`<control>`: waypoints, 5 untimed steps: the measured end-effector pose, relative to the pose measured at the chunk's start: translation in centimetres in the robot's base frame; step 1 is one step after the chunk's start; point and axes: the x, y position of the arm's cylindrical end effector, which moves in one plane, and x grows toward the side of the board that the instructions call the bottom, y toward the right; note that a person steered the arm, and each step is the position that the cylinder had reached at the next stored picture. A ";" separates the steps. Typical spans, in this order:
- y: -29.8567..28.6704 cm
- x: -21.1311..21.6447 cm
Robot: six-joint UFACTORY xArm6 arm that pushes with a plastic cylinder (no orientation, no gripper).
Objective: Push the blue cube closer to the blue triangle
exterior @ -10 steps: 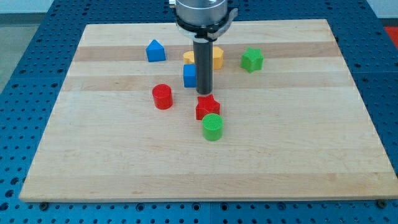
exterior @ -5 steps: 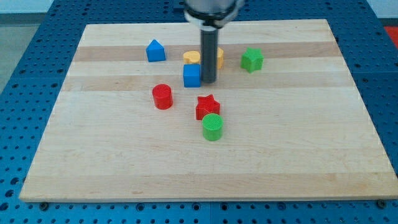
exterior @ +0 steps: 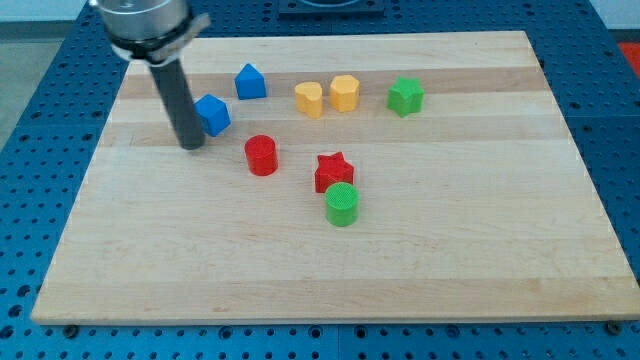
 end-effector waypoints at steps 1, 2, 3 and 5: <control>-0.5 0.0; 1.1 -0.1; 4.2 -1.9; 3.4 -3.3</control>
